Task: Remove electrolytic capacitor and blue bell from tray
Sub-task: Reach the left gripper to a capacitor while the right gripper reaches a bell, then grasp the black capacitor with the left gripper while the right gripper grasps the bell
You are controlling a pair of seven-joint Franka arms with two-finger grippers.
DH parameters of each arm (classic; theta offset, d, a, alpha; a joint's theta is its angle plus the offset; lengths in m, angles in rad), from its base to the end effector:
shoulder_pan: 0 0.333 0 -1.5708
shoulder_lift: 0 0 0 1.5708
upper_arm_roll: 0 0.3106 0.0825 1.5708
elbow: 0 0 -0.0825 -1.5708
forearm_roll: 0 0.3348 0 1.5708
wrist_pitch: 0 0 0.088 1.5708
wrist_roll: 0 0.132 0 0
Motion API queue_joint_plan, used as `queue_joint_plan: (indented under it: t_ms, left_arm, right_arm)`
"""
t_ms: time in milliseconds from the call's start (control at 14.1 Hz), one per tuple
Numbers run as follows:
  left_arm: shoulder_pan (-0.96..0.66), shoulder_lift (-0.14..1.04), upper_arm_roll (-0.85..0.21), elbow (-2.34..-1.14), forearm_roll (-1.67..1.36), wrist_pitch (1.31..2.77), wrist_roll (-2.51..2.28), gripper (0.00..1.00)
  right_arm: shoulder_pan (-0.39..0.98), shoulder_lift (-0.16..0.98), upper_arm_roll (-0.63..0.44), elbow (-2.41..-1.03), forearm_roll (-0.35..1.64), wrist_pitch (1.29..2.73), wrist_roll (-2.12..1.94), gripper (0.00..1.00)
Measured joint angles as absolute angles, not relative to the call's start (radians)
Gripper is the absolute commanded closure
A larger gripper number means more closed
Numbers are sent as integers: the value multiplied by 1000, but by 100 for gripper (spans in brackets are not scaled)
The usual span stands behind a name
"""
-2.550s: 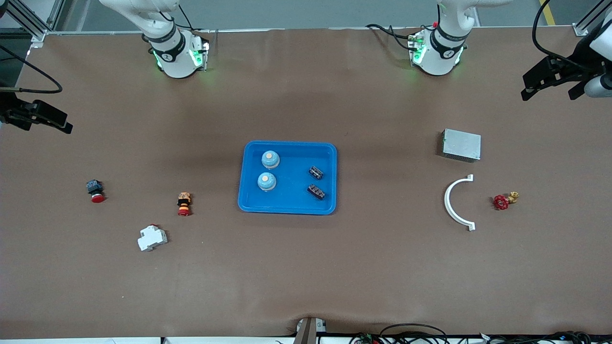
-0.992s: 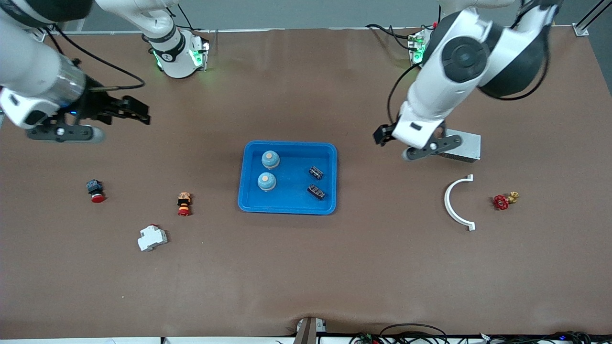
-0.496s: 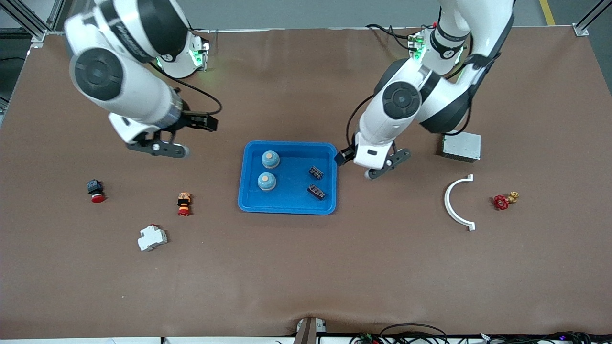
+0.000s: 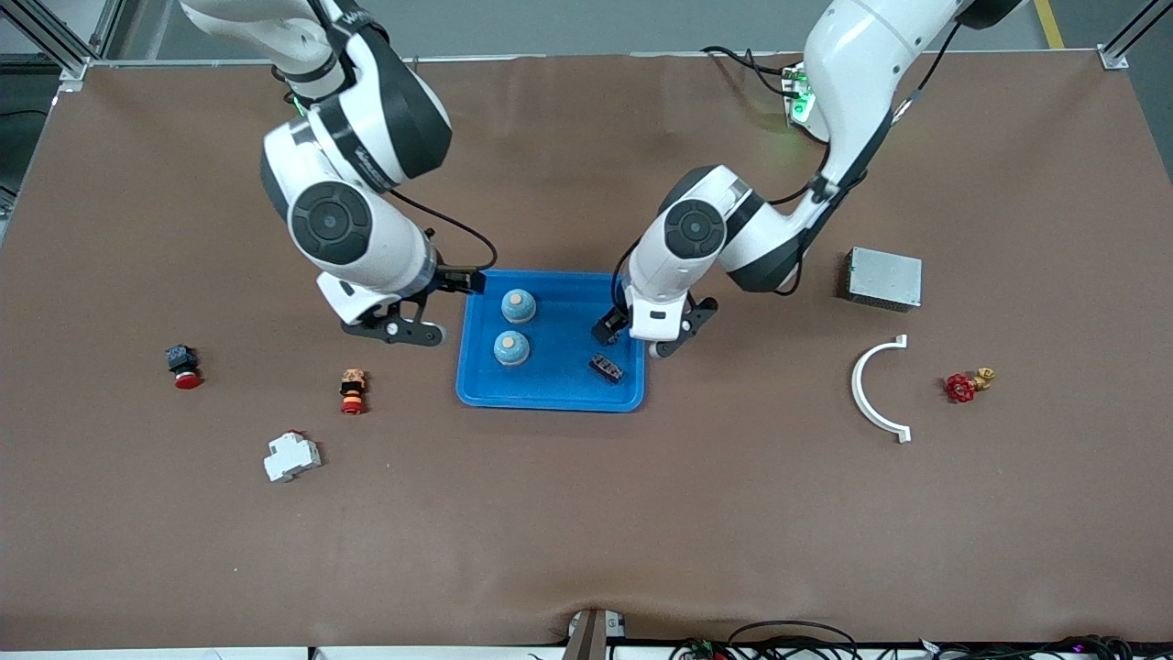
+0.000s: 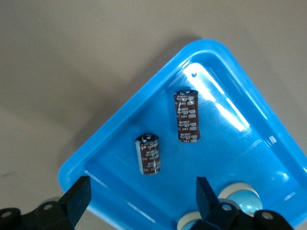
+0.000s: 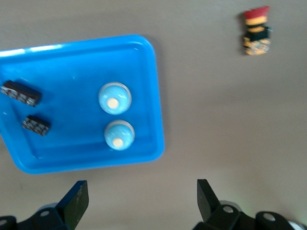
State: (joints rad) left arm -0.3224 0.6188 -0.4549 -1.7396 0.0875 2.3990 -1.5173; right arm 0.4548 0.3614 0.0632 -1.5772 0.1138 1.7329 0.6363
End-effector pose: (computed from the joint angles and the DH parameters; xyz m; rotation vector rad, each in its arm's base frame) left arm 0.4784 -0.4250 0.2643 2.7465 1.1063 -0.1955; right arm 0.5068 0.2994 0.4051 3.1089 -0.2337 -0.3824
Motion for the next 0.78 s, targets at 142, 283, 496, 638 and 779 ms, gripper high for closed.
queue_joint_plan:
  t_ms: [142,283,496,638,779]
  left_arm:
    - [-333,659,-455,-1738,139,2437,-1559,21]
    - [-342,688,-454,-1736,183,2450,-1579,31]
    - [-351,713,-454,-1734,217,2455,-1594,36]
    - [-352,726,-454,-1734,221,2471,-1594,37]
    - [-353,735,-454,-1734,223,2480,-1594,37]
  right_arm:
    - [479,368,63,-1627,115,1816,636,0]
    - [503,370,64,-1689,115,1897,637,0]
    - [528,370,64,-1773,115,1992,637,0]
    - [535,370,64,-1807,115,2023,636,0]
    - [535,371,62,-1836,115,2062,614,0]
